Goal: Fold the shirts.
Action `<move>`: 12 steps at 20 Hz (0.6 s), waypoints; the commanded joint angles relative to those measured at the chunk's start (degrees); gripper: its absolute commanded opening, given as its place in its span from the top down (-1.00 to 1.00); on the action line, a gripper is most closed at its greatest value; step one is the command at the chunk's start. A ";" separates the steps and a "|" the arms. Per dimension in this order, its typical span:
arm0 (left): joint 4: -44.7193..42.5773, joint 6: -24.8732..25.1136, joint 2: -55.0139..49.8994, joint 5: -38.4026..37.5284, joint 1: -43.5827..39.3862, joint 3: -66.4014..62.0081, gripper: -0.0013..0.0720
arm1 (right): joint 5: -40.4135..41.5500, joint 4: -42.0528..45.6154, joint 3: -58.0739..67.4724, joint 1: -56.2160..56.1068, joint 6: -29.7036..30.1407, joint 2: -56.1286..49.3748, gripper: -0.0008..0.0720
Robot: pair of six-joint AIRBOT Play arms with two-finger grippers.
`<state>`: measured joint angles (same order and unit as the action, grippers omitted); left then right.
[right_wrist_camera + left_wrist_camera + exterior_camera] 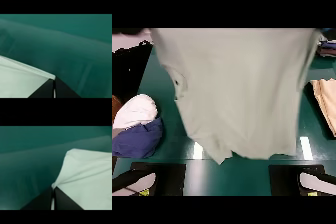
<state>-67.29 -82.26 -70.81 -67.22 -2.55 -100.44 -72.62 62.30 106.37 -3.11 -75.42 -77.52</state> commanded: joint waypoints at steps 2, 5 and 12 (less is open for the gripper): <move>-0.42 1.44 -16.41 3.10 0.04 4.63 0.90 | 10.29 0.39 -4.46 -5.09 0.00 -15.56 0.94; 0.26 1.75 -24.50 8.68 0.04 4.63 0.90 | 13.16 0.42 -4.46 -6.67 0.00 -22.47 0.94; 0.37 -0.11 -31.67 16.79 0.04 4.61 0.27 | 17.57 0.28 -4.46 -8.61 -0.28 -29.27 0.93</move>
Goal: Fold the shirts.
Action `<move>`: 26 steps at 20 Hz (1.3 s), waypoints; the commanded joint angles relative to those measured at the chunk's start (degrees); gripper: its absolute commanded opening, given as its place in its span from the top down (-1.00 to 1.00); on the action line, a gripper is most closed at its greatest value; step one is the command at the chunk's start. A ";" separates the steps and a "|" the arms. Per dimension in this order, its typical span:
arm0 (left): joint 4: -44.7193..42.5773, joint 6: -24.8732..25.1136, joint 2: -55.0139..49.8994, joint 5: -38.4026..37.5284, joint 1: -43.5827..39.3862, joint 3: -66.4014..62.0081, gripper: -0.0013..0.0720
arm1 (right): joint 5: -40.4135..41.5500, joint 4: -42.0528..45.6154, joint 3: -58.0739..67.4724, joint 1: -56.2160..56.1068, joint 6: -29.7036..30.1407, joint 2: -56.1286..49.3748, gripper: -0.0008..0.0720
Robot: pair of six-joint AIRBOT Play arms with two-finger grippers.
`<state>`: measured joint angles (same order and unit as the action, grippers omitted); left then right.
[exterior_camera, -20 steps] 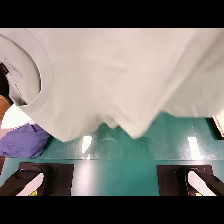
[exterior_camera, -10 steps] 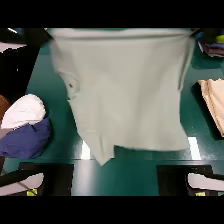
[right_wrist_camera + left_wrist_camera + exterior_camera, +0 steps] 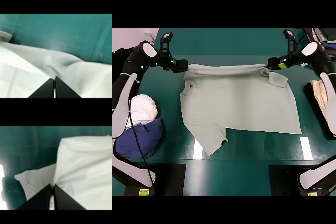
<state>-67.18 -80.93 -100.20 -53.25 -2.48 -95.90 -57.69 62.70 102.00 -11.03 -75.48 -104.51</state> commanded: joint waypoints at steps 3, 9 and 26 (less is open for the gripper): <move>0.20 -3.17 -2.23 -2.05 0.44 -1.42 -0.49 | 3.48 -0.13 -0.02 0.09 -0.20 -0.74 0.07; -2.82 -4.66 3.91 -23.78 5.49 -2.56 -0.48 | -7.08 -0.15 -5.22 7.67 1.33 11.43 0.07; 13.44 -7.37 39.47 -0.55 5.31 64.59 -0.48 | -12.41 -0.17 -39.91 16.06 3.96 42.40 0.08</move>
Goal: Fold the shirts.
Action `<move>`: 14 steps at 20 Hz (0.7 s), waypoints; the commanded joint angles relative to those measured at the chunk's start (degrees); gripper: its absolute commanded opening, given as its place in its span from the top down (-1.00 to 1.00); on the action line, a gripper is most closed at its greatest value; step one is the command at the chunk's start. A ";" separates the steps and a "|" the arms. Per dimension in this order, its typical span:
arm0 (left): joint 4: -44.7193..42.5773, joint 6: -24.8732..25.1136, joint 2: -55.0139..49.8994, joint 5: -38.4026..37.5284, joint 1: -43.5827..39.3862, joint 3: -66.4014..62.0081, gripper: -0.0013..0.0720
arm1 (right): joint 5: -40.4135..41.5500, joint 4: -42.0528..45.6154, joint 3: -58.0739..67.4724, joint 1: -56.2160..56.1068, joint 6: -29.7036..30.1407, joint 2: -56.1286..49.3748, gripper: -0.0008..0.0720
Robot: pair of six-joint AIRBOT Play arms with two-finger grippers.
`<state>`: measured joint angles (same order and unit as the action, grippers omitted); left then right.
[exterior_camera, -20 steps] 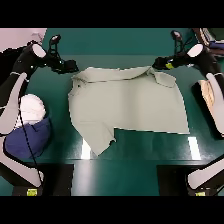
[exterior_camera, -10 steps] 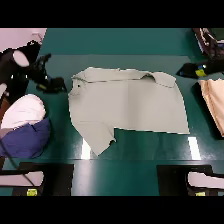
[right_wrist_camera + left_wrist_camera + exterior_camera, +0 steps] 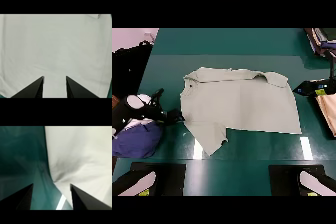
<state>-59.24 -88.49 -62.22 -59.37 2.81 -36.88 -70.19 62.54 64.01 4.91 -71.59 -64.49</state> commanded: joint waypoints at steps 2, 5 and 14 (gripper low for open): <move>8.35 1.20 1.49 8.37 0.02 6.86 -0.48 | 0.09 -0.02 -1.92 0.13 0.04 3.23 0.08; 10.58 1.97 -0.09 9.53 -1.27 7.30 -0.48 | 0.15 -0.02 -1.92 0.13 0.02 4.76 0.08; 9.09 3.08 -1.05 8.57 -6.95 0.13 0.90 | -10.54 0.24 -7.06 11.41 0.07 6.01 0.08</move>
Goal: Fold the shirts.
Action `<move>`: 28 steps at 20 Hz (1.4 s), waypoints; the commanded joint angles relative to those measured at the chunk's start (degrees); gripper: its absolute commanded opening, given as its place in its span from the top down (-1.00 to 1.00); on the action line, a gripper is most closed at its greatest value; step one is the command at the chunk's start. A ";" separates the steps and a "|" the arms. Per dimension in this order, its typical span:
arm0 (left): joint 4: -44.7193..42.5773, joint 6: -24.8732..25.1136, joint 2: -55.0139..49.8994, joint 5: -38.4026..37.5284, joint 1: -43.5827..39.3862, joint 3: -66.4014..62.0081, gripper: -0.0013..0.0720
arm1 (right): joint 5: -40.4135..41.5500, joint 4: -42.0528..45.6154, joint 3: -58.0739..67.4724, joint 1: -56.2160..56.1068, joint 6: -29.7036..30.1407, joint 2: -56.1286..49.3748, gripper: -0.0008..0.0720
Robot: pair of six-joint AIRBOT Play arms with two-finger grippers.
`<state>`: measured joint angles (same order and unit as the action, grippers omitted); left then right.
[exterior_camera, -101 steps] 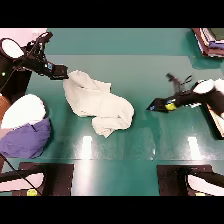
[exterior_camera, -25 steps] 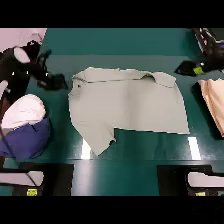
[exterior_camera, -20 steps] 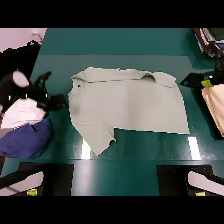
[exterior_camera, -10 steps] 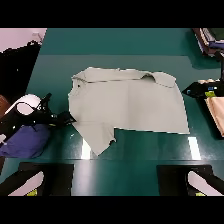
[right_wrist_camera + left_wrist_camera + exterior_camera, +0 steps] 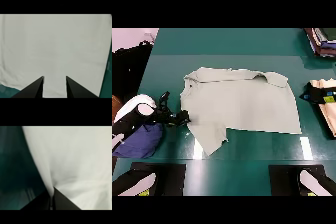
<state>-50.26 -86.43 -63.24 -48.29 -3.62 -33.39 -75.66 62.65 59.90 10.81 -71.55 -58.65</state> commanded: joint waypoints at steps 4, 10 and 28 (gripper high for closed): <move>0.15 4.39 0.00 -7.08 -0.52 -7.89 0.90 | -6.36 0.48 -15.96 21.29 0.04 0.04 -0.72; 0.11 4.42 0.04 -6.58 -0.52 -7.91 0.90 | -0.46 -0.26 -27.96 30.58 0.07 -4.92 -0.41; -11.19 -0.70 12.94 -11.63 -0.52 -16.59 0.90 | 4.15 -6.16 -6.62 8.85 1.46 -2.73 0.93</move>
<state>-56.53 -84.84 -55.64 -57.25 -4.14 -45.12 -70.96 57.17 46.37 22.37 -70.13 -65.71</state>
